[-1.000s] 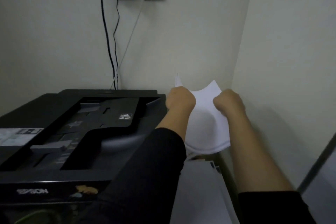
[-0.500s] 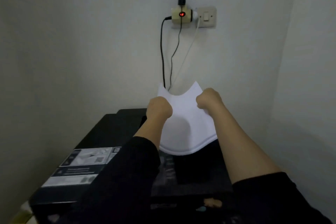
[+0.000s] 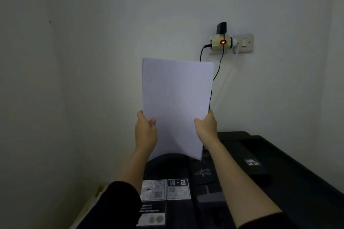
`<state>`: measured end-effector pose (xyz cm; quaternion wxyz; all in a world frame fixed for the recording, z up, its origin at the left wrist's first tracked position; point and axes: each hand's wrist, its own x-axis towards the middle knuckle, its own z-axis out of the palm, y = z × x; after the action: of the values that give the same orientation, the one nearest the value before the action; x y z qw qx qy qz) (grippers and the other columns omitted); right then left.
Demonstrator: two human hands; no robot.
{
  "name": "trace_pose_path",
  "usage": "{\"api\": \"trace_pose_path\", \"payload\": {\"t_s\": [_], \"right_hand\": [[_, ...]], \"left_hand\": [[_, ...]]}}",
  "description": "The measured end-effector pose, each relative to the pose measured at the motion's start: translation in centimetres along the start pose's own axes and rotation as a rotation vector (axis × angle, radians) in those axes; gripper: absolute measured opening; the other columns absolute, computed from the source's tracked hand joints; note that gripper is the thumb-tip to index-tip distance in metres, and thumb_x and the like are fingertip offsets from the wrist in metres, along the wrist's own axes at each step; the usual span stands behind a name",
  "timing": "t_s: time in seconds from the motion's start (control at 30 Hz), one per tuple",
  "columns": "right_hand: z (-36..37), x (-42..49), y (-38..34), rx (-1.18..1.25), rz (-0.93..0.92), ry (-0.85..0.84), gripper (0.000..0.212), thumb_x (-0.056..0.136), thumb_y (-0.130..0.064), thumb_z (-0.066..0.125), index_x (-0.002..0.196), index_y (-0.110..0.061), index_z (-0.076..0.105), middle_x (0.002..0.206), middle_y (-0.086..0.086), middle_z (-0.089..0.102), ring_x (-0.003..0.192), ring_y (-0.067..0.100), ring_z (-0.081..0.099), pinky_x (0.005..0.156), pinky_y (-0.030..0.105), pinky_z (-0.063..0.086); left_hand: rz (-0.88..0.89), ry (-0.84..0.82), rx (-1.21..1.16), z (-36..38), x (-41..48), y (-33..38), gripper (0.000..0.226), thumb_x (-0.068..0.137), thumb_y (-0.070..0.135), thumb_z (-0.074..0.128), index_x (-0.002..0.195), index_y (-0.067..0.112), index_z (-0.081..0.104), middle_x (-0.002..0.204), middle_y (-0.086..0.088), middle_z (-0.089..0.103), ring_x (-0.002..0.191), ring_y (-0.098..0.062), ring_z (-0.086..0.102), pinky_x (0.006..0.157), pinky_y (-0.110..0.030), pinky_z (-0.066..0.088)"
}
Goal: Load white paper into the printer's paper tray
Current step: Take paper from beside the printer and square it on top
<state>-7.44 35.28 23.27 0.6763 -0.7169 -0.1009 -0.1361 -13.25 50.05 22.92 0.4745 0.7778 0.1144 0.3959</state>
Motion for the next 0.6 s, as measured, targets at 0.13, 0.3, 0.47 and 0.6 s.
{"api": "trace_pose_path", "payload": {"t_s": [0.13, 0.3, 0.47, 0.6], "right_hand": [[0.9, -0.3, 1.6, 0.005, -0.029, -0.047, 0.042, 0.094, -0.016, 0.056, 0.133, -0.007, 0.044, 0.128, 0.011, 0.057, 0.103, 0.019, 0.053, 0.087, 0.027, 0.042], [1.2, 0.5, 1.1, 0.123, -0.034, -0.012, 0.042, 0.092, -0.031, 0.060, 0.127, -0.010, 0.055, 0.113, 0.001, 0.061, 0.099, 0.016, 0.055, 0.087, 0.025, 0.042], [1.0, 1.9, 0.9, 0.130, -0.065, 0.039, 0.052, 0.087, -0.025, 0.067, 0.133, -0.013, 0.046, 0.116, 0.000, 0.059, 0.102, 0.019, 0.057, 0.092, 0.033, 0.048], [0.7, 2.6, 1.2, 0.051, -0.096, 0.030, 0.041, 0.085, -0.024, 0.070, 0.123, -0.011, 0.059, 0.108, 0.001, 0.065, 0.101, 0.022, 0.062, 0.091, 0.035, 0.052]], "left_hand": [[0.009, -0.041, -0.074, 0.0, -0.1, -2.7, 0.037, 0.099, 0.012, 0.045, 0.133, 0.000, 0.036, 0.135, -0.014, 0.049, 0.124, -0.024, 0.050, 0.098, -0.026, 0.036], [0.010, -0.007, -0.216, -1.0, 1.0, -2.0, 0.037, 0.097, 0.022, 0.052, 0.130, 0.005, 0.048, 0.120, -0.002, 0.056, 0.112, -0.018, 0.054, 0.093, -0.027, 0.041], [0.046, -0.015, -0.262, -1.9, 2.7, -0.8, 0.047, 0.096, 0.025, 0.053, 0.138, 0.012, 0.037, 0.111, 0.004, 0.053, 0.098, -0.014, 0.053, 0.082, -0.025, 0.041], [0.075, -0.015, -0.230, -1.6, 3.4, -1.0, 0.017, 0.097, 0.018, 0.052, 0.114, 0.013, 0.053, 0.106, 0.002, 0.056, 0.098, -0.015, 0.054, 0.081, -0.024, 0.040]]}}
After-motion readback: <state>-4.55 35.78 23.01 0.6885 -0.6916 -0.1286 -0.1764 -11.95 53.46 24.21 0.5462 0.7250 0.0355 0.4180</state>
